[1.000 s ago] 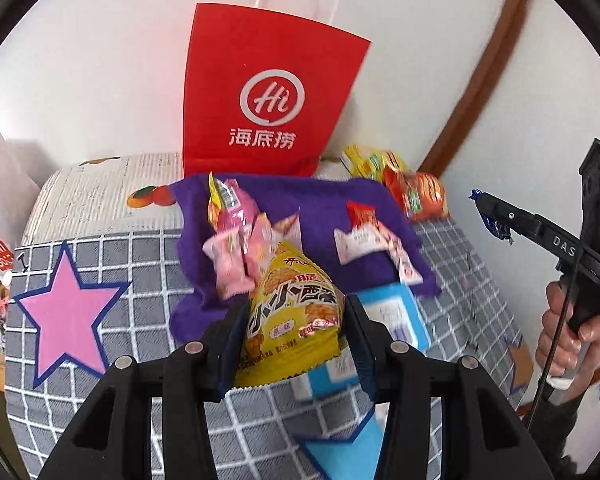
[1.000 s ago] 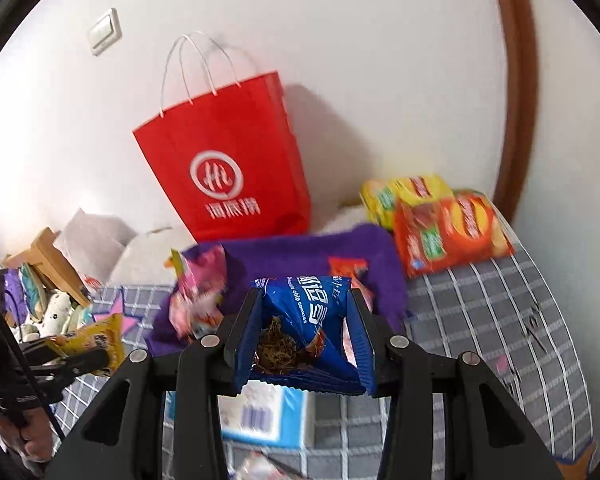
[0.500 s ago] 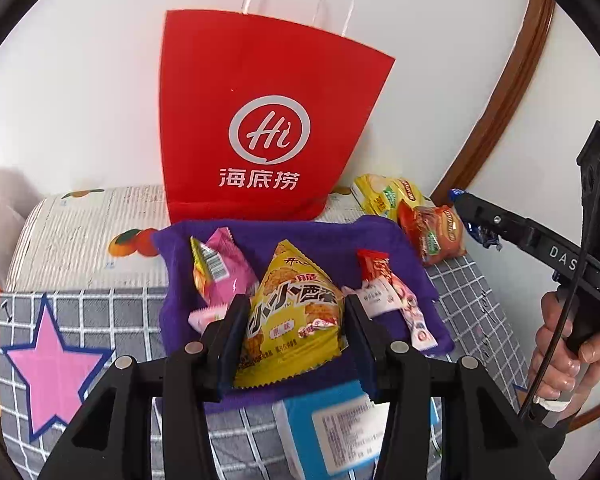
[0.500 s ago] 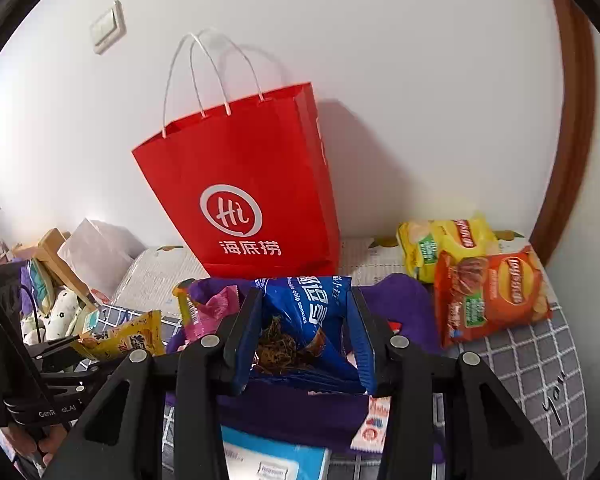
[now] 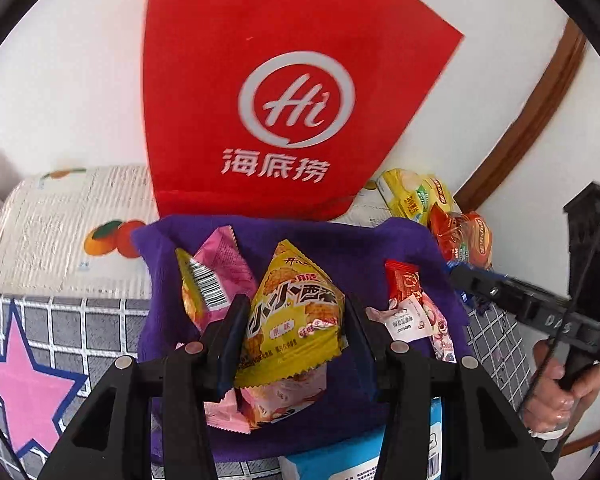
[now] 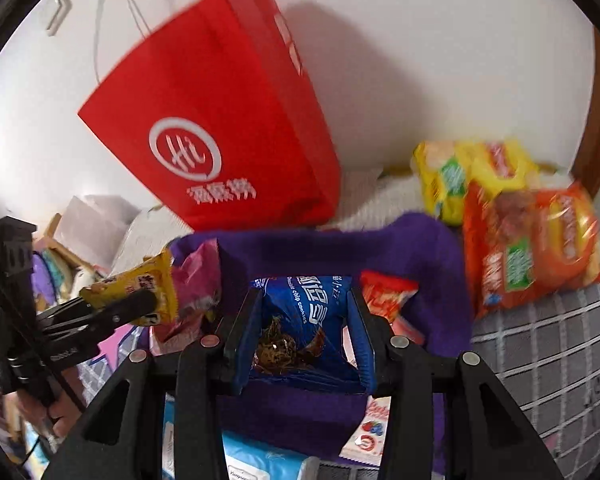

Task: Organize snacks
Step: 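Carry the yellow and blue packets over the purple towel, then release the blue packet onto the towel with the right tool while the left tool releases the yellow packet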

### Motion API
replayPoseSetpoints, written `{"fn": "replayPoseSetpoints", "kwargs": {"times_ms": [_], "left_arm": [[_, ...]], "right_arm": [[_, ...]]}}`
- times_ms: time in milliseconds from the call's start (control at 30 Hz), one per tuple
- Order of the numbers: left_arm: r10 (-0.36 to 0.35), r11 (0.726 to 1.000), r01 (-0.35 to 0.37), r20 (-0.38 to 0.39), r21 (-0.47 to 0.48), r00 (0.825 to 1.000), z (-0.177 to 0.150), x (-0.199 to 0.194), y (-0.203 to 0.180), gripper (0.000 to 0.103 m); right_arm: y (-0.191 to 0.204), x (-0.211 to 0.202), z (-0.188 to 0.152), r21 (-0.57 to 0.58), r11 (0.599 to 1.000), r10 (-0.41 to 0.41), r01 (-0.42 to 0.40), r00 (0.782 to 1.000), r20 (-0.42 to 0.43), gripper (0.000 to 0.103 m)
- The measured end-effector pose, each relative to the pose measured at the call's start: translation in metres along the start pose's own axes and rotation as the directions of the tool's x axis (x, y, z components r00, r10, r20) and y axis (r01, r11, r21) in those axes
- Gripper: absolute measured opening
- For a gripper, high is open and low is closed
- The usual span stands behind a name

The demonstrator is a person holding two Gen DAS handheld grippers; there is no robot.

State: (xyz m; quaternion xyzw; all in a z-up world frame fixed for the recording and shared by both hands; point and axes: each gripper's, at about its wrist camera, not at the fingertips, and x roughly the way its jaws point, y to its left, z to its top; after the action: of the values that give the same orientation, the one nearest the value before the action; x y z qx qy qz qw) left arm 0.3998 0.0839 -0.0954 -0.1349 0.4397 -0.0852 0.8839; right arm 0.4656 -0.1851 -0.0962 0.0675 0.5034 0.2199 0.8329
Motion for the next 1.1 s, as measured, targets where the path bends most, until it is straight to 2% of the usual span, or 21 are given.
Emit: {"fn": "replayPoseSetpoints", "kwargs": {"times_ms": [67,200,300,400,567,767,1100], "left_arm": [[-0.016,1.0,0.016,0.001,-0.009,1.0,0.001,-0.001,0.005,0.045],[-0.022,0.999,0.022,0.011,-0.041,1.0,0.004,-0.004,0.014,0.045],[-0.031,0.998,0.031,0.004,-0.056,1.0,0.005,-0.003,0.018,0.045],[-0.026,0.998,0.026,0.004,-0.055,1.0,0.005,-0.003,0.018,0.045],[-0.021,0.999,0.021,-0.002,-0.046,1.0,0.004,0.0,0.014,0.045],[-0.037,0.998,0.036,-0.017,-0.046,0.999,0.003,0.006,0.011,0.045],[-0.039,0.998,0.037,-0.023,-0.054,0.999,0.002,0.01,0.01,0.046]], "right_arm": [[0.0,0.011,-0.002,-0.012,1.0,-0.02,0.019,0.999,-0.033,0.042],[0.003,0.025,-0.006,-0.019,1.0,0.017,-0.019,0.994,-0.107,0.042],[0.009,0.037,-0.01,-0.076,0.996,-0.051,0.041,0.988,-0.146,0.042],[0.01,0.049,-0.014,-0.08,0.997,-0.037,0.021,0.979,-0.199,0.042],[0.013,0.059,-0.019,-0.13,0.989,-0.102,0.074,0.97,-0.223,0.042],[0.021,0.063,-0.025,-0.199,0.975,-0.144,0.099,0.963,-0.227,0.043],[0.017,0.078,-0.027,-0.225,0.965,-0.194,0.138,0.949,-0.249,0.046]]}}
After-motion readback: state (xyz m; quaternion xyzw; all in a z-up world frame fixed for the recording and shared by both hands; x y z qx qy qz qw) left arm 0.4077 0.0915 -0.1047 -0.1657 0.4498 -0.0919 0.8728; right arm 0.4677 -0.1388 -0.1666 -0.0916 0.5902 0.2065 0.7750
